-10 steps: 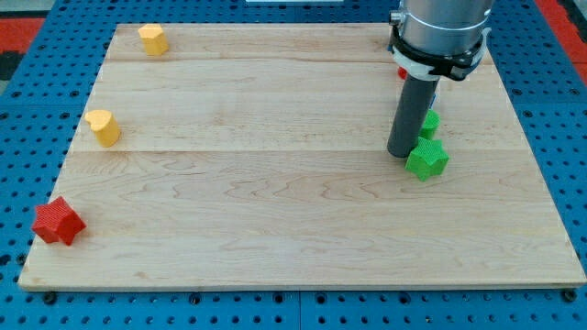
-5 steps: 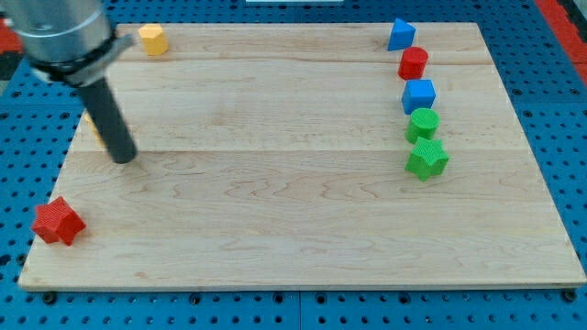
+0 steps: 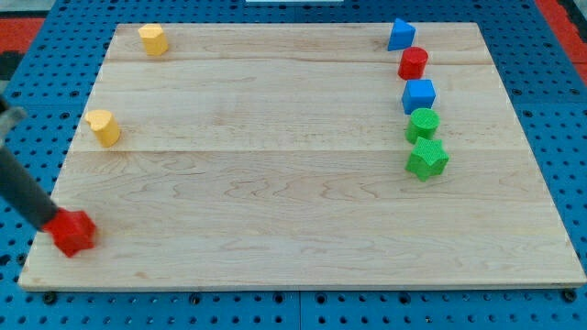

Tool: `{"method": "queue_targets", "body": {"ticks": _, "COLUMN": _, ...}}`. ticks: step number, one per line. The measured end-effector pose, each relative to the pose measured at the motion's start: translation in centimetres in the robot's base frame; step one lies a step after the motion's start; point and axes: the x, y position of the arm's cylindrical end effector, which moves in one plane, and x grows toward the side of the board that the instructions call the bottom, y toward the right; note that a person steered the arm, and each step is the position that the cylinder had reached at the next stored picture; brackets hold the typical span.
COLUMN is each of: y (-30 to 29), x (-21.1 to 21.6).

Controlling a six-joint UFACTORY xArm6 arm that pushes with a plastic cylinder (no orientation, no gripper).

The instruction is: Move the red star to the line of blocks

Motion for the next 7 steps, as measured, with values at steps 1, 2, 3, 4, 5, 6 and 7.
{"method": "queue_targets", "body": {"ticks": 1, "y": 7.9, "x": 1.9}}
{"method": "queue_targets", "body": {"ticks": 2, "y": 7.4, "x": 2.6}}
{"method": "queue_targets", "body": {"ticks": 3, "y": 7.2, "x": 4.9}}
{"method": "queue_targets", "body": {"ticks": 4, "y": 13.0, "x": 5.2}}
{"method": "queue_targets", "body": {"ticks": 5, "y": 18.6, "x": 4.7}}
{"method": "queue_targets", "body": {"ticks": 6, "y": 23.2, "x": 4.2}}
{"method": "queue_targets", "body": {"ticks": 7, "y": 27.4, "x": 4.2}}
